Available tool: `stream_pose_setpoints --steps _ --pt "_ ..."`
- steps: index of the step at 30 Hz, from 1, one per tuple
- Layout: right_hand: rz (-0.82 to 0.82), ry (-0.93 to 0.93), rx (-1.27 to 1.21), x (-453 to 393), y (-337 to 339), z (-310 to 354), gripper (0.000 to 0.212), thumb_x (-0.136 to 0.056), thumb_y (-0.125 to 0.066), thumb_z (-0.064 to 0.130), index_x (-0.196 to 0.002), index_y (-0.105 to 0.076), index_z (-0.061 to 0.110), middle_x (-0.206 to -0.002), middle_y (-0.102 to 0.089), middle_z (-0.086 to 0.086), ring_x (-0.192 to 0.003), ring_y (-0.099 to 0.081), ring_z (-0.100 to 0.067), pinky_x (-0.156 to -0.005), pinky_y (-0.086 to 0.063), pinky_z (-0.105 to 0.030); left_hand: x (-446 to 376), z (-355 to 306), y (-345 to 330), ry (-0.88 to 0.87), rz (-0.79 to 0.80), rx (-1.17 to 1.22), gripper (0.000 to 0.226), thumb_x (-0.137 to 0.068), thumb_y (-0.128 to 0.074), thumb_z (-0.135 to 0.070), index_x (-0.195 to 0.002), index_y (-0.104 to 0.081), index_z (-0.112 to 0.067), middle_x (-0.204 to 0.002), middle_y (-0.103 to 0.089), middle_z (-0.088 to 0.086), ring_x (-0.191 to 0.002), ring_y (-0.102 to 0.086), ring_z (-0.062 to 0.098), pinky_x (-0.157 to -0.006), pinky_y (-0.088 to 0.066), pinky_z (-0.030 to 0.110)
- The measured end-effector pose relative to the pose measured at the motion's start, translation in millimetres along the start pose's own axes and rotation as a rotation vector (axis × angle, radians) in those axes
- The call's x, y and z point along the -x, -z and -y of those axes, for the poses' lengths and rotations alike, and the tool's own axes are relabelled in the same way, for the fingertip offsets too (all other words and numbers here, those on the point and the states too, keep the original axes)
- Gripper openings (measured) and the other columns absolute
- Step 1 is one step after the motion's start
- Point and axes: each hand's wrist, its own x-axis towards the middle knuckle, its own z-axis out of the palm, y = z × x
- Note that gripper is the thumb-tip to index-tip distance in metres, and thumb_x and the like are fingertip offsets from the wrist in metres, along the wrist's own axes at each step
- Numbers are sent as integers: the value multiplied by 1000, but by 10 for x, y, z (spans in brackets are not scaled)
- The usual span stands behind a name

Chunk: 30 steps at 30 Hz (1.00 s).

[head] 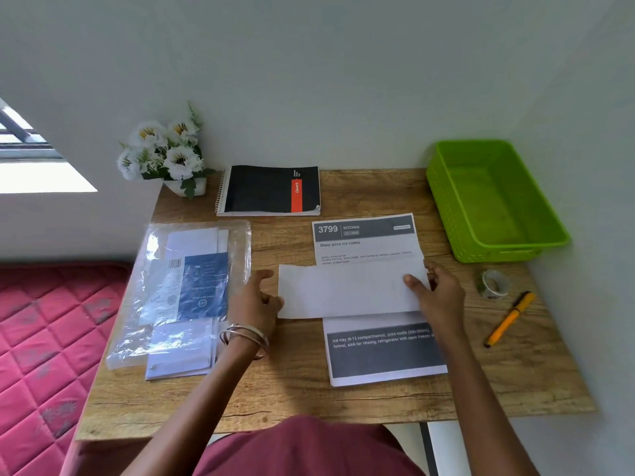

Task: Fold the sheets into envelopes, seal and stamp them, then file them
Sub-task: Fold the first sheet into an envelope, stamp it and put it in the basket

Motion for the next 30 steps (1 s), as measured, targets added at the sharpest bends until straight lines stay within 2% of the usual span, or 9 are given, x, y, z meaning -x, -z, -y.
stream_pose_setpoints --steps 3,5,8,10,12,16,21,27,30 --pt "26 144 274 -2 -59 -50 55 -84 -71 19 -130 -50 -4 -124 -58 -22 -114 -54 -35 -97 -45 -42 0 35 -27 -135 21 -209 37 -81 -60 -7 -116 -58 -19 -90 -66 9 -85 -61 28 -74 -49 37" --pt "41 189 517 24 -115 -54 58 -87 -67 24 -133 -45 -5 -127 -51 -26 -118 -45 -40 -95 -39 -45 7 53 -51 -208 -5 -386 40 -77 -61 -3 -114 -61 -18 -109 -57 14 -98 -56 36 -80 -50 46" --pt "-48 263 800 140 -196 -48 52 -86 -67 24 -130 -51 2 -127 -49 -23 -115 -39 -41 -86 -36 -51 29 64 -104 -403 -42 -614 53 -62 -72 3 -109 -66 -20 -116 -54 17 -101 -53 43 -73 -51 53" --pt "-71 350 827 206 -251 -82 40 -82 -71 18 -118 -61 6 -120 -53 -20 -110 -42 -40 -82 -37 -52 48 52 -116 -507 -28 -706 57 -64 -71 2 -113 -64 -26 -123 -54 13 -110 -51 40 -78 -49 53" --pt "-16 375 825 252 -288 -108 27 -84 -67 15 -110 -65 8 -117 -56 -17 -109 -44 -38 -82 -36 -52 80 22 -129 -517 34 -755 57 -79 -60 -5 -127 -51 -34 -135 -45 6 -124 -42 33 -92 -39 51" --pt "65 372 790 253 -243 -134 27 -91 -57 17 -117 -61 11 -124 -53 -13 -115 -43 -33 -88 -34 -49 137 -28 -200 -423 75 -814 54 -89 -45 -15 -137 -33 -38 -143 -32 -1 -132 -30 27 -106 -18 50" --pt "102 350 580 204 -10 -139 25 -92 -56 20 -116 -64 18 -123 -56 -6 -117 -42 -28 -92 -37 -49 190 -188 -331 -412 34 -750 41 -86 -55 -22 -125 -51 -34 -138 -42 0 -132 -30 28 -105 -7 56" --pt "-263 249 560 -11 627 -297 19 -78 -68 7 -98 -69 7 -97 -64 -19 -95 -53 -41 -79 -44 -46 278 -574 -670 -550 242 -446 30 -89 -52 -28 -118 -57 -35 -129 -48 -7 -123 -39 19 -100 -24 44" --pt "-315 186 675 -126 928 -405 24 -76 -71 5 -99 -70 6 -98 -62 -24 -95 -49 -44 -77 -40 -45 348 -735 -873 -580 315 -383 29 -89 -51 -30 -117 -57 -37 -126 -50 -9 -119 -41 17 -96 -27 40"
